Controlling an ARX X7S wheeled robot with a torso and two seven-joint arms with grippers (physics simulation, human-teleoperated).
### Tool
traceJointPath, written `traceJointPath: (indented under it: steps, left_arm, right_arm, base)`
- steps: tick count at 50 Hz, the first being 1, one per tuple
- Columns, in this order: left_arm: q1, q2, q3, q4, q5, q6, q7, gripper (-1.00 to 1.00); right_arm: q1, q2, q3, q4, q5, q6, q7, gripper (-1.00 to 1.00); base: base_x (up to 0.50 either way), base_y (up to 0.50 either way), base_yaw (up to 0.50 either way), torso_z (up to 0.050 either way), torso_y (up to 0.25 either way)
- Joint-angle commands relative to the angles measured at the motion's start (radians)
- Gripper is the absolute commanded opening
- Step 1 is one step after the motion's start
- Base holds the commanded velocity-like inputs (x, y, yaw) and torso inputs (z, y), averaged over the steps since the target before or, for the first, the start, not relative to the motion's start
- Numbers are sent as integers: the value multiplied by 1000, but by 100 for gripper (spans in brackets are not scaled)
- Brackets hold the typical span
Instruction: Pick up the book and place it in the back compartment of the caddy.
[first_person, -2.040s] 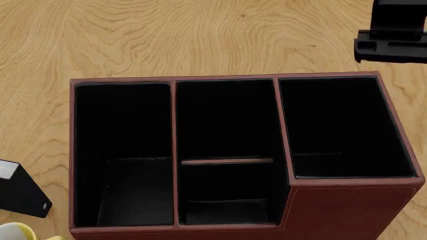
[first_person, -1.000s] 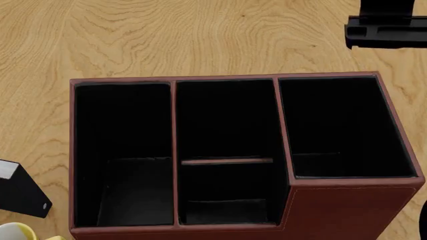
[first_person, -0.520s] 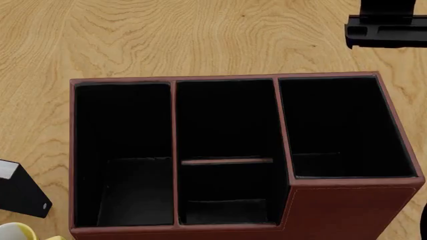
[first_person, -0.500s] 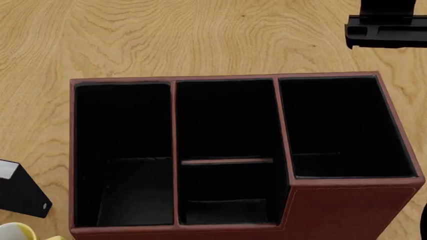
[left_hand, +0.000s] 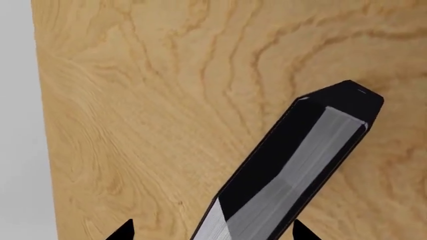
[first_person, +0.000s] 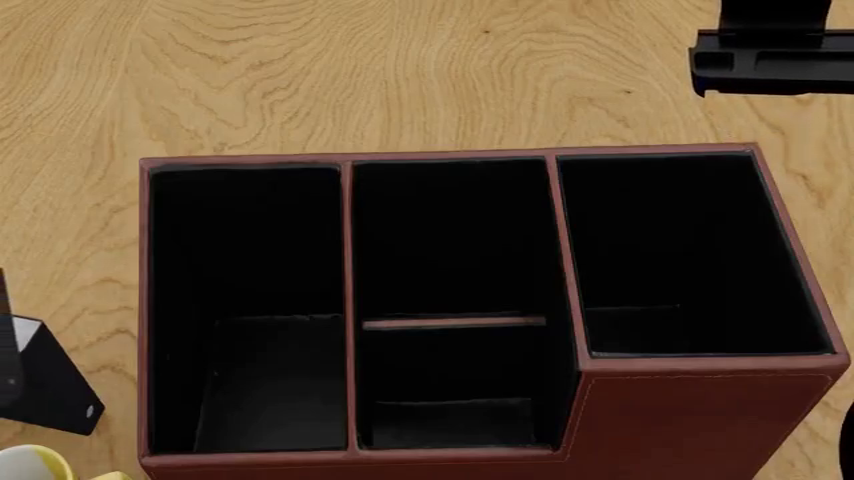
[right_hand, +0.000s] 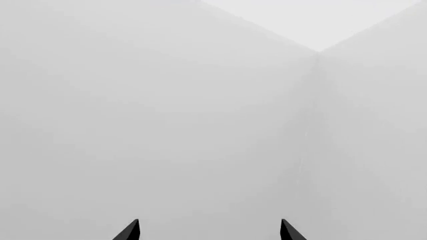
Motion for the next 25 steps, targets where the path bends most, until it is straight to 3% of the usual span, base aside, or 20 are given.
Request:
traceJointPath:
  steps: [1, 12, 13, 25]
  left_arm:
    - [8, 26, 6, -50, -3, 40, -10, 100]
    - [13, 31, 8, -57, -4, 49, -11, 100]
    - [13, 30, 8, -56, -4, 50, -12, -100]
    - [11, 34, 10, -59, -1, 70, -15, -100]
  right_arm:
    - [4, 3, -3, -2, 2, 4, 3, 100]
    - [6, 2, -10, -2, 0, 1, 6, 100]
    - [5, 2, -10, -1, 0, 0, 5, 100]
    - [-3, 7, -5, -2, 2, -4, 7, 100]
  base:
    - [0, 0, 0, 0, 0]
    - [0, 0, 0, 0, 0]
    - [0, 0, 0, 0, 0]
    - [2, 0, -4, 0, -3]
